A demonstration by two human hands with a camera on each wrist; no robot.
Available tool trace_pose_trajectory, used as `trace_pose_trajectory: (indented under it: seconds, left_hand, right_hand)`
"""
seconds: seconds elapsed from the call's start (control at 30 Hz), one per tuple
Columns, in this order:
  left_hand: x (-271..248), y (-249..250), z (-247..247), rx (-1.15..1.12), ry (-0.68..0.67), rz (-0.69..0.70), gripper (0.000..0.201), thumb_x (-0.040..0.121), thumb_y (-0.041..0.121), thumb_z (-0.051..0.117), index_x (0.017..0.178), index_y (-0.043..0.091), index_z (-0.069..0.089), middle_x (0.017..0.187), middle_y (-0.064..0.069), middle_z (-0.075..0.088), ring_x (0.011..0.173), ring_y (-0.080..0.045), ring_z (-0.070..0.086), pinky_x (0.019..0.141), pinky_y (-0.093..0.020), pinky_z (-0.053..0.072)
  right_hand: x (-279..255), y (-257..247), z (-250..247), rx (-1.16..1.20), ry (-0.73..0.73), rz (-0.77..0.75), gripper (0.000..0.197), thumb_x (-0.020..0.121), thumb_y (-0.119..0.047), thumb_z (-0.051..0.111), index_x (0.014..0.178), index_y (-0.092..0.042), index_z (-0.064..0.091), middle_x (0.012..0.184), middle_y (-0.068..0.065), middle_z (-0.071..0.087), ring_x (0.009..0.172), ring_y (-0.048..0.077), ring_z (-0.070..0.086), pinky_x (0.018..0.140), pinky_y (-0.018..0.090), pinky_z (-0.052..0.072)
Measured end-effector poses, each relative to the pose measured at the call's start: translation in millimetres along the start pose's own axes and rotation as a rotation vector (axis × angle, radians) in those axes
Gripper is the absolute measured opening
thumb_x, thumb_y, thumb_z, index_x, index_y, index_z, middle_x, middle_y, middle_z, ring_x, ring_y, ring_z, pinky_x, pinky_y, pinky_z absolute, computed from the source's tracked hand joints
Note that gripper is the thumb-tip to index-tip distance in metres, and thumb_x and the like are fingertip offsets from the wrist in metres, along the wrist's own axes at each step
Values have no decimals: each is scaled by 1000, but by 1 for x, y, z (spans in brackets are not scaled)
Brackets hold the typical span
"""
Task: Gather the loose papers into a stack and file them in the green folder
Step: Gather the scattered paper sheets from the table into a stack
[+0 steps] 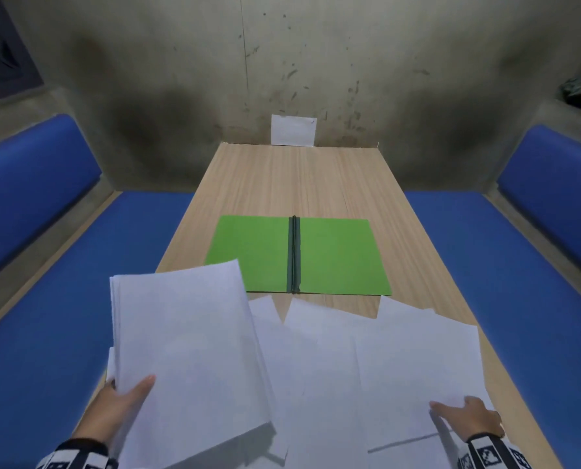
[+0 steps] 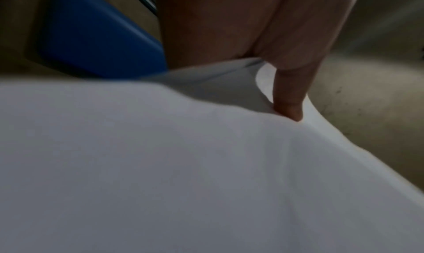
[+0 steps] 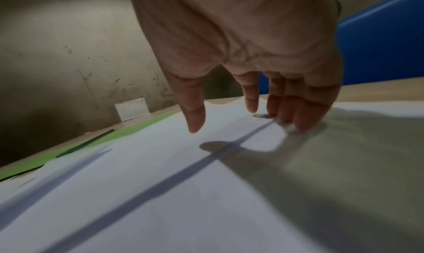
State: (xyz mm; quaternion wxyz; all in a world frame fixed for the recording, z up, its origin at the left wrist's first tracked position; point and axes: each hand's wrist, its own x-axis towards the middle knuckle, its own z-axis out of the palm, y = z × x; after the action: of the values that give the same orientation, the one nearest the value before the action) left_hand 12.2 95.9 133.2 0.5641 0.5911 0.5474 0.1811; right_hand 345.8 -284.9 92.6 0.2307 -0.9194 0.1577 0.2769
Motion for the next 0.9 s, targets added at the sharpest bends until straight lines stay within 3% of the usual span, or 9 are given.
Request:
trace_pose_trajectory:
  seconds: [0.1, 0.17, 0.23, 0.3, 0.4, 0.6, 0.73, 0.83, 0.9]
  left_hand:
    - [11, -26, -9, 137, 13, -68, 49, 81, 18, 67, 125, 5, 51, 123, -17, 59, 103, -30, 56, 97, -42, 41]
    - [14, -36, -10, 250, 35, -132, 49, 80, 26, 66, 121, 2, 56, 121, -23, 60, 99, -34, 57, 92, -40, 43]
    - [21, -45, -9, 374, 95, -171, 50, 77, 34, 65, 114, 1, 62, 117, -24, 61, 98, -37, 57, 90, -41, 45]
    - [22, -48, -5, 495, 143, -226, 59, 70, 44, 62, 111, 3, 64, 124, -21, 56, 106, -40, 54, 96, -45, 44]
    - [26, -53, -1, 595, 154, -287, 63, 76, 45, 61, 125, 6, 56, 149, -14, 30, 131, -36, 34, 110, -44, 30]
    - [24, -52, 6, 623, 201, -316, 53, 80, 41, 60, 122, 9, 58, 147, -14, 29, 131, -36, 31, 110, -43, 28]
    - [23, -52, 6, 570, 223, -283, 42, 77, 37, 64, 101, 2, 67, 113, -20, 57, 102, -37, 55, 96, -42, 46]
    - [20, -51, 4, 529, 183, -255, 32, 79, 36, 63, 90, 5, 66, 89, -16, 64, 92, -38, 59, 90, -40, 48]
    - [19, -51, 2, 555, 210, -251, 36, 78, 38, 64, 91, 5, 67, 97, -18, 63, 94, -39, 57, 89, -39, 47]
  right_hand:
    - [-7, -2, 8, 22, -39, -3, 75, 81, -40, 67, 142, -9, 35, 146, 18, 33, 135, 29, 33, 110, 37, 31]
    - [-9, -4, 23, 45, -80, -62, 64, 82, -36, 67, 134, -5, 46, 138, 18, 46, 128, 29, 44, 106, 36, 36]
    - [-12, -7, 43, 87, -143, -167, 46, 81, -33, 69, 113, -1, 60, 108, 16, 64, 97, 27, 61, 88, 34, 46]
    - [-21, -14, 62, 115, -214, -240, 32, 80, -34, 70, 91, -5, 63, 75, 7, 63, 62, 20, 56, 60, 27, 44]
    - [-33, -28, 83, 131, -315, -296, 25, 80, -35, 71, 77, -13, 59, 65, 1, 58, 52, 13, 50, 42, 15, 38]
    - [-64, -56, 105, 102, -453, -372, 21, 84, -8, 62, 105, -4, 64, 98, 10, 64, 93, 24, 61, 79, 27, 47]
    - [-81, -78, 112, 56, -478, -381, 28, 81, 8, 43, 102, -2, 60, 96, 12, 57, 89, 24, 52, 70, 24, 41]
    - [-91, -90, 118, 103, -520, -336, 14, 87, -5, 53, 101, -7, 55, 101, 13, 58, 90, 24, 52, 72, 26, 41]
    - [-96, -94, 126, 114, -531, -336, 34, 85, -27, 66, 111, -6, 61, 110, 12, 64, 92, 23, 55, 76, 26, 43]
